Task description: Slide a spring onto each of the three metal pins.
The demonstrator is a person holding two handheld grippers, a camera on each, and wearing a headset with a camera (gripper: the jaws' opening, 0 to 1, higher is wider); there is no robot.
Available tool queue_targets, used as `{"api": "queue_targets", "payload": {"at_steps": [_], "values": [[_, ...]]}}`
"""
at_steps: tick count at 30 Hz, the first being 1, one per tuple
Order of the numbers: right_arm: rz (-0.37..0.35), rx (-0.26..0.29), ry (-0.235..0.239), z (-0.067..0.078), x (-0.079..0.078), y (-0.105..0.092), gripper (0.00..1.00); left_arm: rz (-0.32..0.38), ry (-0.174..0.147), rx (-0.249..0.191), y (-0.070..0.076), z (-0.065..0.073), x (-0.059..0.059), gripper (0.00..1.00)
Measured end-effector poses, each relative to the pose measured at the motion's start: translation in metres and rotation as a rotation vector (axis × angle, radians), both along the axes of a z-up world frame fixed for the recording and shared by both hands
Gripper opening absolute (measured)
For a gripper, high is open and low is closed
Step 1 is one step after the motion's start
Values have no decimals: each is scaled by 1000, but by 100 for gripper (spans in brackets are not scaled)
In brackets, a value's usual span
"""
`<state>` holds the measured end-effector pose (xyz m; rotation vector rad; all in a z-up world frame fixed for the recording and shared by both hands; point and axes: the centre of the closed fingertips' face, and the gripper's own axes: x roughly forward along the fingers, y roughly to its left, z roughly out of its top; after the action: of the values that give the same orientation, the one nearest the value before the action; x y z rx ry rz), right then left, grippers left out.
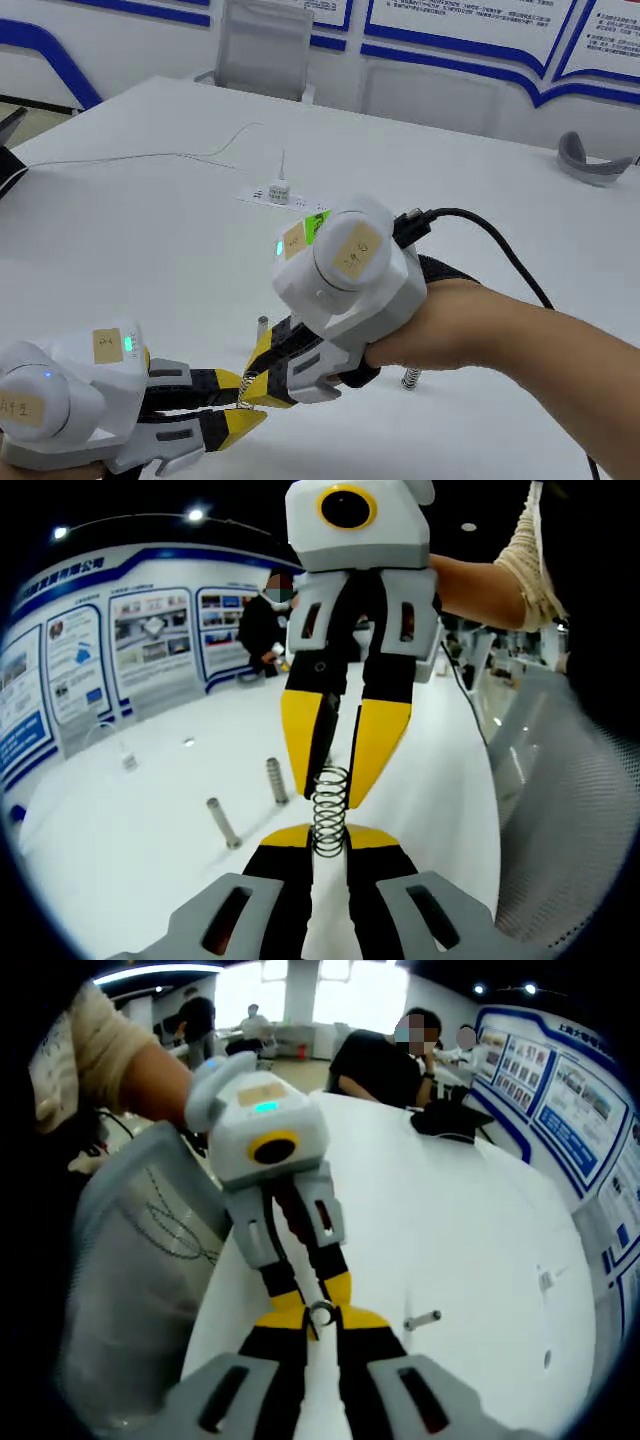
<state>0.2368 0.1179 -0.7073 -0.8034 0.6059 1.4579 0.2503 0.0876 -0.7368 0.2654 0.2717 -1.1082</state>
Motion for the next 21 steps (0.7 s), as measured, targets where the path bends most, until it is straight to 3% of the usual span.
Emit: {"api": "queue_targets", "payload": {"at_steps": [21], "values": [[-58,-13,-17,7,27,-9,12,98,42,-28,25,-3,10,33]]}}
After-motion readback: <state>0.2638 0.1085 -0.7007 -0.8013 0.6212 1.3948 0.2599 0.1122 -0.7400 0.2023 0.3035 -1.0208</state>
